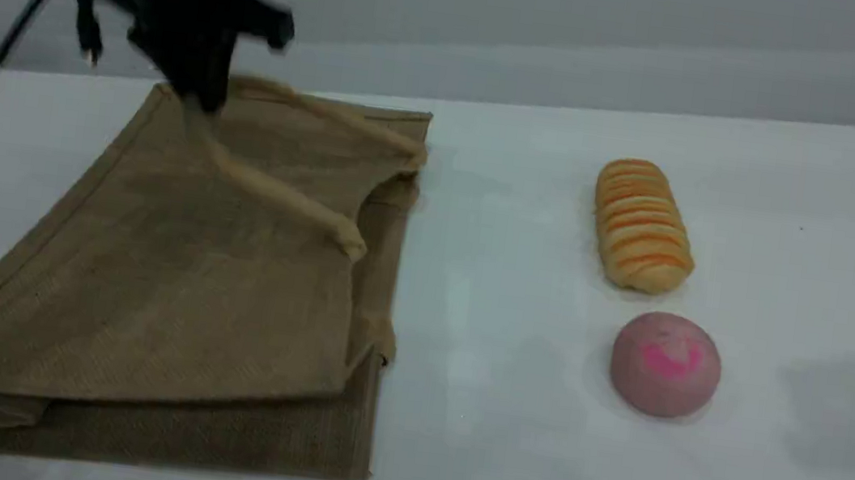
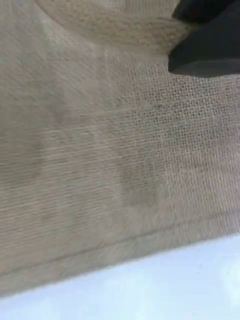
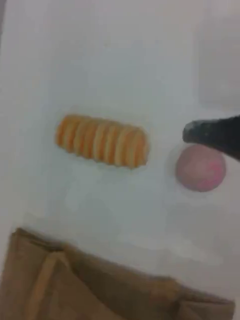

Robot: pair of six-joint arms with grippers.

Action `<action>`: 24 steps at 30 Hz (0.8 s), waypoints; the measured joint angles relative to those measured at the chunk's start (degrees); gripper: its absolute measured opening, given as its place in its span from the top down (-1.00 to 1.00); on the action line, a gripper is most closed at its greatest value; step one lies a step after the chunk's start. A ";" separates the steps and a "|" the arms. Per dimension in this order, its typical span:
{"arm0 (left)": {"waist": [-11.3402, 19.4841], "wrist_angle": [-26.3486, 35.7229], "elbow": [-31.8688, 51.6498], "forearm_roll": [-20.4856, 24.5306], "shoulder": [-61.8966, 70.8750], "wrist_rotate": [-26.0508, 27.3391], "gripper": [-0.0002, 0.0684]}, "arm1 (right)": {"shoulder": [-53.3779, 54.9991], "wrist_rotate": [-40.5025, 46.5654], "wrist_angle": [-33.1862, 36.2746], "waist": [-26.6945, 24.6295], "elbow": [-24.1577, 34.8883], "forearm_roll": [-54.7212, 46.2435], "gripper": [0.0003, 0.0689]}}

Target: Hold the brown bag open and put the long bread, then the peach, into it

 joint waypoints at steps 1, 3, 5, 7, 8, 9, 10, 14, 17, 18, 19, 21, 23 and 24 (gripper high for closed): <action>0.00 0.68 -0.78 -0.59 -0.76 1.08 0.72 | 0.82 0.00 -0.26 0.00 0.00 0.00 -0.64; 0.00 1.06 -2.24 -2.12 -2.18 3.35 0.72 | 2.36 0.00 -0.74 0.00 0.00 0.00 -0.64; 0.00 1.06 -2.59 -3.79 -3.39 5.97 0.72 | 3.99 0.00 -0.73 0.00 0.00 0.00 -0.64; 0.00 1.27 -2.90 -6.19 -4.28 8.83 0.72 | 5.41 0.00 -0.96 0.00 0.00 0.04 -0.64; 0.00 1.35 -3.27 -6.75 -4.55 10.03 0.72 | 6.25 0.00 -1.12 0.00 0.00 0.04 -0.64; 0.00 1.47 -3.77 -7.60 -4.95 11.42 0.72 | 7.08 0.00 -1.60 0.00 0.00 0.04 -0.64; 0.00 1.83 -4.29 -8.45 -5.33 12.82 0.72 | 7.96 0.00 -1.90 0.00 0.00 0.04 -0.64; 0.00 4.53 -6.90 -12.57 -6.09 18.63 0.72 | 11.19 -0.29 -2.54 0.00 0.00 0.63 -0.64; 0.00 7.30 -9.90 -14.43 -6.64 22.32 0.72 | 13.71 -0.34 -2.75 0.00 0.00 0.63 -0.64; 0.00 8.30 -10.96 -15.23 -6.69 22.96 0.72 | 14.31 -0.47 -3.02 0.00 0.00 0.63 -0.64; 0.00 9.12 -11.81 -15.86 -6.69 23.95 0.72 | 14.95 -0.47 -3.17 0.00 0.00 0.70 -0.64; 0.00 10.89 -13.57 -17.46 -6.69 26.51 0.72 | 15.95 -0.47 -3.65 0.00 0.00 0.70 -0.64; 0.00 12.36 -14.95 -19.42 -6.69 29.32 0.72 | 16.91 -0.60 -3.76 0.00 0.00 1.17 -0.64; 0.00 13.10 -15.61 -20.22 -6.69 30.49 0.72 | 17.34 -0.60 -3.76 0.00 0.00 1.45 -0.64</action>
